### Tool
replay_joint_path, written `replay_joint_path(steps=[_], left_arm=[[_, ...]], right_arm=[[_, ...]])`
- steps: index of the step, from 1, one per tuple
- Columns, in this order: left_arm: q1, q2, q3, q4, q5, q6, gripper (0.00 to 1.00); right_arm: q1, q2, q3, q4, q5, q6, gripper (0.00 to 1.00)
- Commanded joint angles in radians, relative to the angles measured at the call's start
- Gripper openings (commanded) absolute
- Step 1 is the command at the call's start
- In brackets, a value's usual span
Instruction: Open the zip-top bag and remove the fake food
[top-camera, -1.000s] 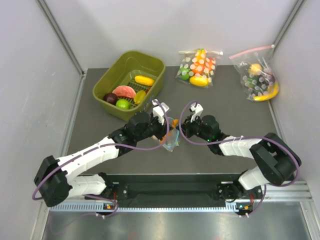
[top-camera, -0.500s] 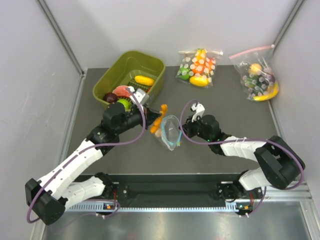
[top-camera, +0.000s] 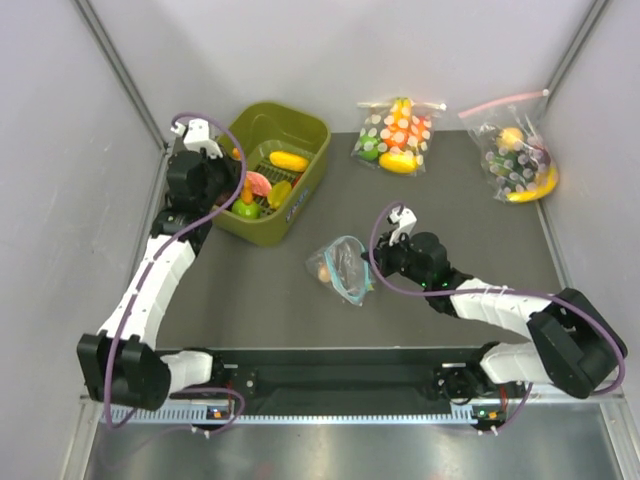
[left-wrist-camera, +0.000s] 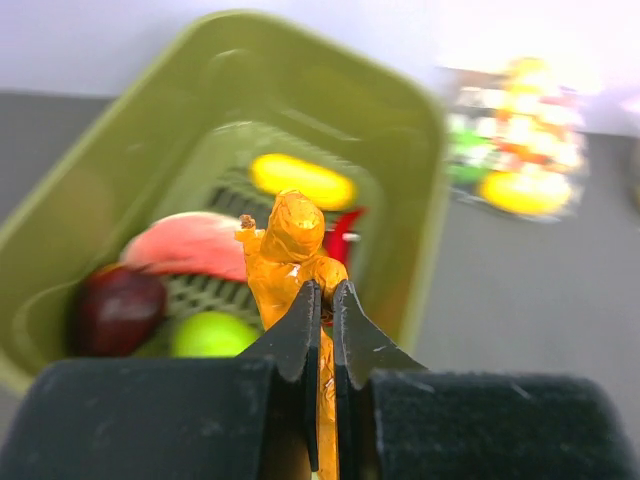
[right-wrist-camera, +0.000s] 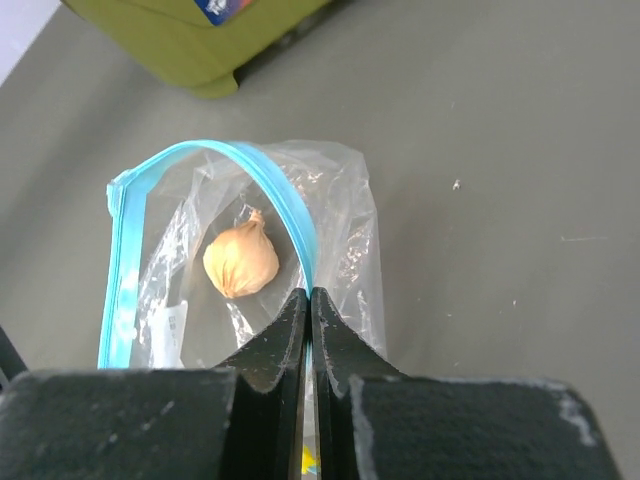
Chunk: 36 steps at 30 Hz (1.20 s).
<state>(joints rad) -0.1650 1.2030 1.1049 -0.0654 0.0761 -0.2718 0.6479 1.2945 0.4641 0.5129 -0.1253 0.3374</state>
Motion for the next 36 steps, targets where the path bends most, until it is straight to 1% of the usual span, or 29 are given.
replay_joint_path(steps=[1, 4, 6, 7, 8, 9, 12, 13, 15, 19, 22, 23, 25, 26, 28, 29, 31, 32, 33, 34, 36], left_arm=[[0.039, 0.053, 0.052, 0.025, -0.151, 0.000, 0.00], [0.062, 0.122, 0.084, 0.015, -0.174, 0.013, 0.05], [0.067, 0.174, 0.105, -0.007, -0.176, 0.028, 0.06], [0.067, 0.187, 0.108, -0.002, -0.174, 0.031, 0.09], [0.067, 0.200, 0.107, 0.002, -0.171, 0.032, 0.15], [0.067, 0.208, 0.108, 0.003, -0.170, 0.034, 0.38], [0.067, 0.231, 0.119, -0.011, -0.164, 0.033, 0.76], [0.067, 0.234, 0.118, -0.011, -0.174, 0.029, 0.79], [0.067, 0.248, 0.131, -0.028, -0.170, 0.032, 0.80], [0.064, 0.227, 0.125, -0.037, -0.133, 0.049, 0.81], [0.024, 0.172, 0.099, -0.027, -0.113, 0.085, 0.81], [-0.019, 0.143, 0.093, -0.021, -0.121, 0.098, 0.81], [-0.068, 0.121, 0.085, -0.014, -0.144, 0.132, 0.81], [-0.120, 0.106, 0.085, -0.016, -0.145, 0.147, 0.80], [-0.177, 0.093, 0.087, -0.025, -0.141, 0.155, 0.80], [-0.230, 0.083, 0.087, -0.027, -0.130, 0.155, 0.79], [-0.281, 0.076, 0.085, -0.031, -0.085, 0.138, 0.78], [-0.333, 0.069, 0.084, -0.033, -0.081, 0.122, 0.78], [-0.364, 0.067, 0.081, -0.033, -0.046, 0.112, 0.78], [-0.419, 0.066, 0.078, -0.034, -0.023, 0.102, 0.78], [-0.471, 0.067, 0.075, -0.034, 0.023, 0.062, 0.78]], right_arm=[[0.012, -0.079, -0.007, -0.014, 0.006, 0.002, 0.00], [0.012, -0.115, -0.013, -0.037, 0.013, -0.006, 0.00], [0.010, -0.127, -0.019, -0.047, 0.018, -0.006, 0.00], [0.012, -0.136, -0.018, -0.048, 0.018, -0.009, 0.00], [0.012, -0.136, -0.018, -0.056, 0.018, -0.014, 0.00], [0.012, -0.136, -0.016, -0.060, 0.018, -0.014, 0.00], [0.012, -0.132, -0.015, -0.063, 0.015, -0.018, 0.00], [0.012, -0.130, -0.015, -0.063, 0.013, -0.017, 0.00], [0.012, -0.126, -0.015, -0.059, 0.010, -0.015, 0.00], [0.012, -0.121, -0.012, -0.062, 0.009, -0.015, 0.00], [0.012, -0.115, -0.005, -0.070, 0.009, -0.015, 0.00], [0.012, -0.113, -0.002, -0.073, 0.009, -0.015, 0.00], [0.015, -0.107, 0.002, -0.077, 0.009, -0.017, 0.00], [0.012, -0.107, 0.007, -0.077, 0.009, -0.012, 0.00], [0.012, -0.107, 0.008, -0.080, 0.009, -0.011, 0.00], [0.012, -0.107, 0.008, -0.082, 0.009, -0.008, 0.00], [0.012, -0.106, 0.015, -0.089, 0.013, -0.008, 0.00], [0.012, -0.107, 0.016, -0.096, 0.016, -0.006, 0.00], [0.012, -0.110, 0.019, -0.100, 0.024, -0.006, 0.00], [0.012, -0.112, 0.019, -0.102, 0.029, -0.003, 0.00], [0.012, -0.119, 0.025, -0.117, 0.053, 0.002, 0.00]])
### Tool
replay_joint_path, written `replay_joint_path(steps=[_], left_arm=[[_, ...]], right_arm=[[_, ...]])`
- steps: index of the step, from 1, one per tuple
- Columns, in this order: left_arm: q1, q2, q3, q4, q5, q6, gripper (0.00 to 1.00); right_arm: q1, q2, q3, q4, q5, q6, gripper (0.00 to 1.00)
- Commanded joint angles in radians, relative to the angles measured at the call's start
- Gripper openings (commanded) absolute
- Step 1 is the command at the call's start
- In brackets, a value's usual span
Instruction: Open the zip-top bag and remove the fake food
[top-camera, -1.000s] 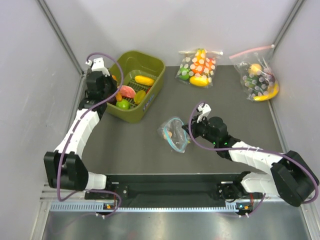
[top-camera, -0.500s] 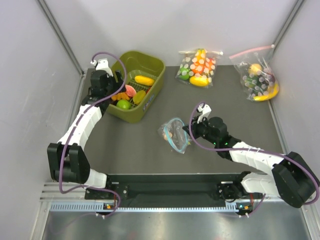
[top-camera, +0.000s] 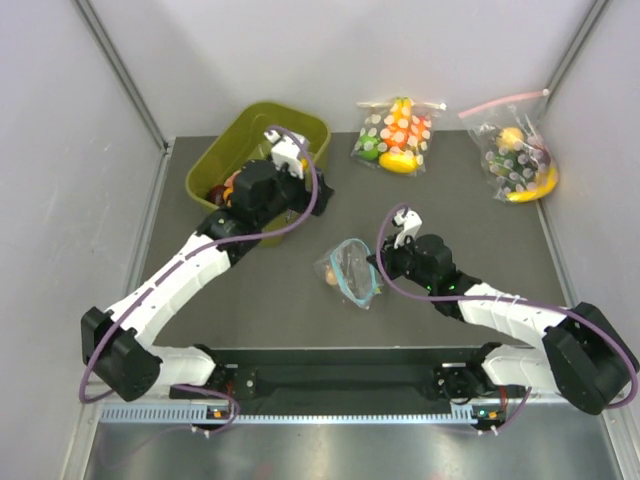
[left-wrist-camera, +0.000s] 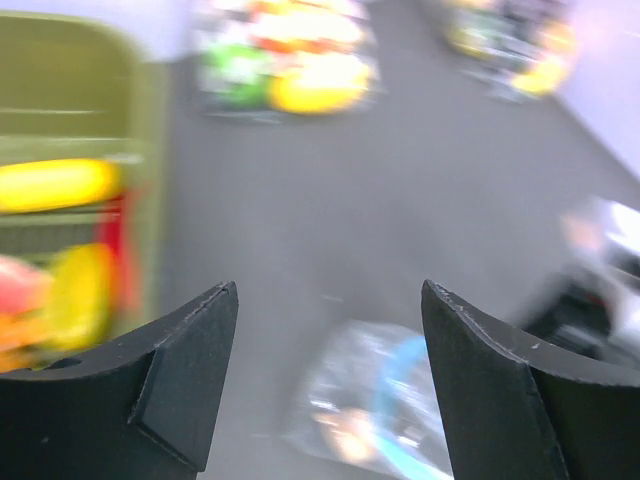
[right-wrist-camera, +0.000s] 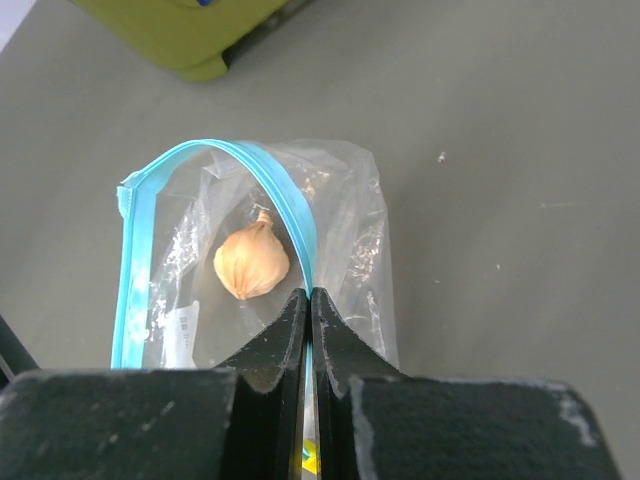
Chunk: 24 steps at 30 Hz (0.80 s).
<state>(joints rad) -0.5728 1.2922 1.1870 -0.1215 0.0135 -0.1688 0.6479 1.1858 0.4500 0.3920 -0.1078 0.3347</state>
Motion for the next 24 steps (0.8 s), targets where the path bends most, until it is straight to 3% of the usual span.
replay_joint_path(steps=[1, 4, 10, 15, 24], left_arm=[[-0.115, -0.013, -0.009, 0.022, 0.110, -0.054, 0.78], [-0.209, 0.004, -0.006, 0.019, 0.138, -0.074, 0.79], [-0.285, 0.025, -0.029, 0.062, 0.235, -0.147, 0.78], [-0.306, 0.038, -0.069, 0.063, 0.218, -0.146, 0.77], [-0.322, 0.177, -0.109, 0.146, 0.215, -0.163, 0.74]], right_arm=[[0.012, -0.014, 0.039, -0.005, 0.046, 0.010, 0.00], [0.012, -0.046, 0.049, -0.044, 0.102, 0.018, 0.00], [0.013, -0.153, 0.070, -0.137, 0.223, 0.012, 0.00], [0.018, -0.232, 0.085, -0.200, 0.292, 0.003, 0.00], [0.032, -0.196, 0.070, -0.202, 0.304, 0.018, 0.00]])
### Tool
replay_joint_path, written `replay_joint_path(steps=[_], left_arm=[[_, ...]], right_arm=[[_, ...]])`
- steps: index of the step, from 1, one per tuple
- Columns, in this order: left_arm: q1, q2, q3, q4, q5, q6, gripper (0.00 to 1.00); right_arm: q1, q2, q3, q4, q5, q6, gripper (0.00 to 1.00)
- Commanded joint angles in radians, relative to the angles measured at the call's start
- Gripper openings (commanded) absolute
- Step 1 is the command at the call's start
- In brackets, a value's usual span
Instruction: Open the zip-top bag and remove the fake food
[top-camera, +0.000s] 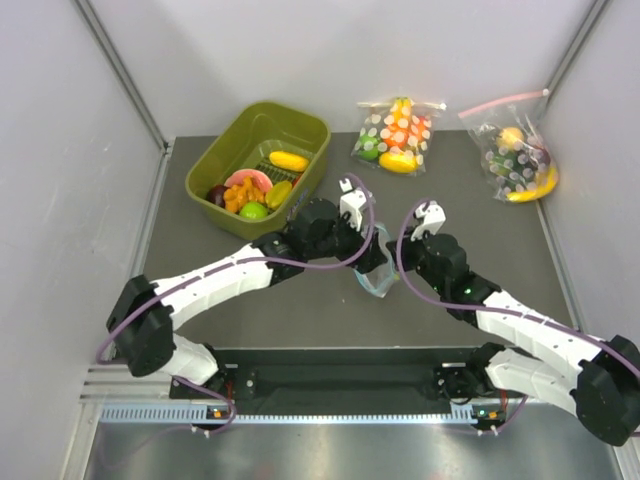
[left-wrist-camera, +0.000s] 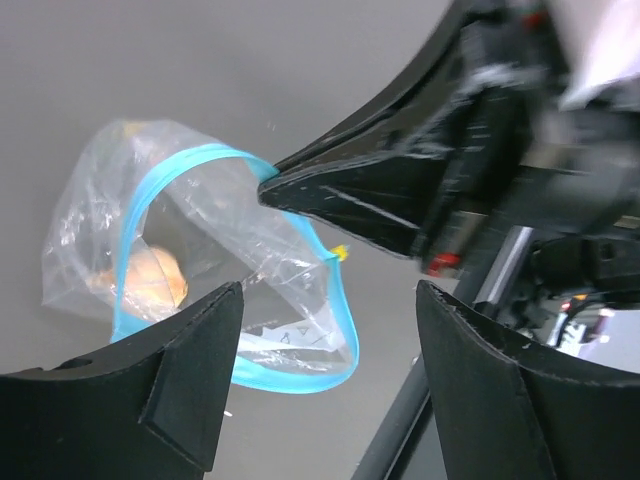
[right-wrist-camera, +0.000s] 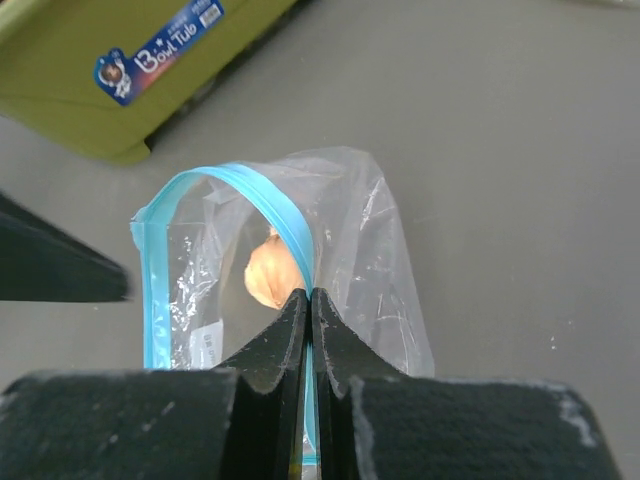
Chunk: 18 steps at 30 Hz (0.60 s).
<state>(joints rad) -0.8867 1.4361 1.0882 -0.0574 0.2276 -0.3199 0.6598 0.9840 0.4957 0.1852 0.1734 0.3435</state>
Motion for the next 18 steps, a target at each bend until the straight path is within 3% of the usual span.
replay_joint_path(steps=[1, 9, 18], left_arm=[[-0.008, 0.056, -0.010, 0.085, -0.013, -0.008, 0.73], [-0.008, 0.174, -0.031, 0.171, 0.006, -0.022, 0.72], [-0.005, 0.213, -0.034, 0.185, -0.125, 0.010, 0.70]], right_arm=[[0.026, 0.004, 0.024, 0.003, 0.026, 0.011, 0.00], [0.040, -0.019, 0.001, -0.027, 0.038, 0.017, 0.00], [0.055, -0.067, -0.019, -0.061, 0.041, 0.017, 0.00]])
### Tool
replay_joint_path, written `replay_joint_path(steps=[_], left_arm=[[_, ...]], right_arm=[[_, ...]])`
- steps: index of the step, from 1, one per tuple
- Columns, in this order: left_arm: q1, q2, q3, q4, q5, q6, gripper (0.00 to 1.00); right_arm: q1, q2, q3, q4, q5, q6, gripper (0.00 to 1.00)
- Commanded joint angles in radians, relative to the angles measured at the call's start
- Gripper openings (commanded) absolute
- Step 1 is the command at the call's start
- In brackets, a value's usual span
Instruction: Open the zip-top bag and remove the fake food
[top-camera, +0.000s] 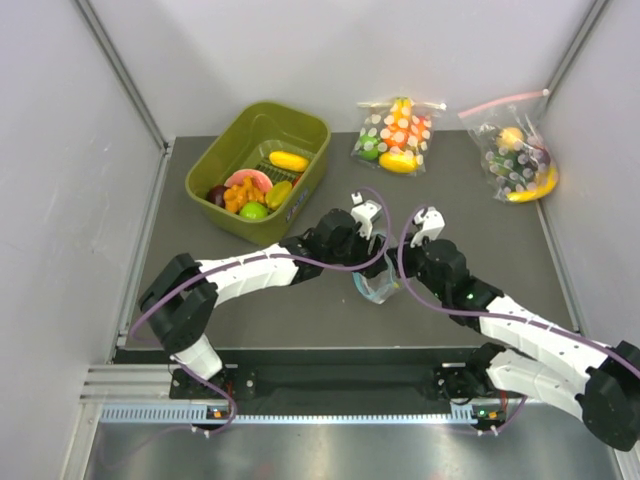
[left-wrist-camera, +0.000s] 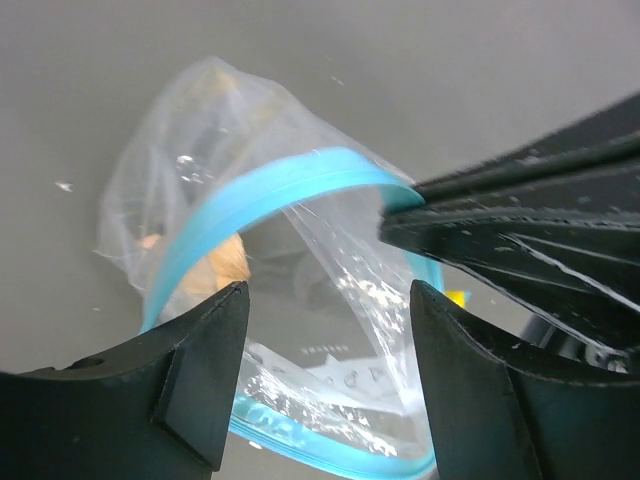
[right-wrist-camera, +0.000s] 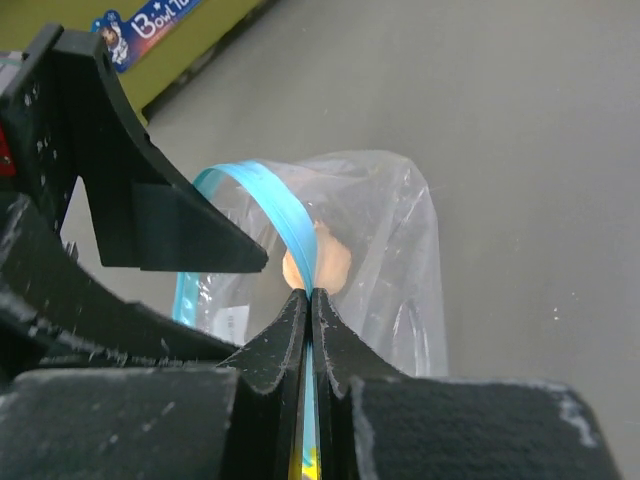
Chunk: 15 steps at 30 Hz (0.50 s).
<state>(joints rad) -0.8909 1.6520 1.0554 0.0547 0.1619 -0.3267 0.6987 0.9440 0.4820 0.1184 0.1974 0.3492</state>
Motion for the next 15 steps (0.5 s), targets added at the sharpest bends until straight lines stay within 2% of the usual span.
replay_joint_path(steps=[1, 15], left_arm=[[0.000, 0.000, -0.002, 0.074, -0.068, 0.021, 0.70], [0.004, 0.103, 0.018, 0.070, -0.130, 0.066, 0.70]], right_arm=[[0.016, -0.027, -0.011, 0.006, 0.019, 0.013, 0.00], [0.058, -0.040, -0.029, 0.007, -0.009, 0.027, 0.00]])
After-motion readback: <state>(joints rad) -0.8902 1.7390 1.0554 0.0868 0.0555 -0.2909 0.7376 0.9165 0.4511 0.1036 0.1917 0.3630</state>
